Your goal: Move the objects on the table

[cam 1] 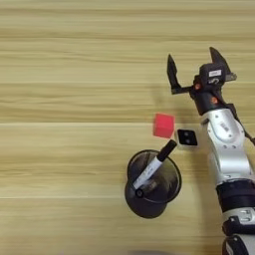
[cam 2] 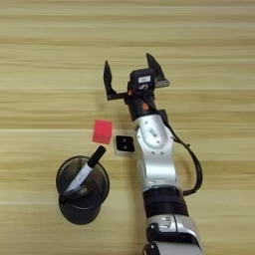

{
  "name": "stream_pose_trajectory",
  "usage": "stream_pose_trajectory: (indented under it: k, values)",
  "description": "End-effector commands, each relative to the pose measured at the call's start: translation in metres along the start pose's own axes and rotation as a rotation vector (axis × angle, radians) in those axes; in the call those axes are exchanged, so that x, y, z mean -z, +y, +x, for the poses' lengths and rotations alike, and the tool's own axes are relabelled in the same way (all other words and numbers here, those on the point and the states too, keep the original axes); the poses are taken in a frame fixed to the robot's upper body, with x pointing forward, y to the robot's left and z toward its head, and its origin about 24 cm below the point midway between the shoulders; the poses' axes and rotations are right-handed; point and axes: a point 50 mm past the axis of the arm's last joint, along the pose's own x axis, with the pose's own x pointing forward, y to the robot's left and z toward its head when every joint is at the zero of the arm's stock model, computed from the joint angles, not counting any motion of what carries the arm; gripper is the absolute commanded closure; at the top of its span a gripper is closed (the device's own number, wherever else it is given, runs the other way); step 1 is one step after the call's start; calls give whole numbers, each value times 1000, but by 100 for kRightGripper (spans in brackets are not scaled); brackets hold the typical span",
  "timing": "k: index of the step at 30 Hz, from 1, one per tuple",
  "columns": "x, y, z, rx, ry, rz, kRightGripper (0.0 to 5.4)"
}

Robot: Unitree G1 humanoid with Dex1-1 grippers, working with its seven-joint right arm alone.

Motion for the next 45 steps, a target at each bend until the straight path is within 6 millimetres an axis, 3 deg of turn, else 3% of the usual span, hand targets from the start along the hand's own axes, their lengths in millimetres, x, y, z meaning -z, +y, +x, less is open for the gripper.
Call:
stream_pose_trajectory:
  k: [1, 20, 25, 31, 45]
  values:
    - [-30, -1, 18, -8, -143, -15, 1]
    - [-33, -3, 20, -37, -155, -3, 1]
    - [-43, -12, 31, -272, -142, 21, 1]
    - [-39, -18, 25, -601, -55, -19, 1]
    - [-2, -10, 1, -798, 145, 4, 1]
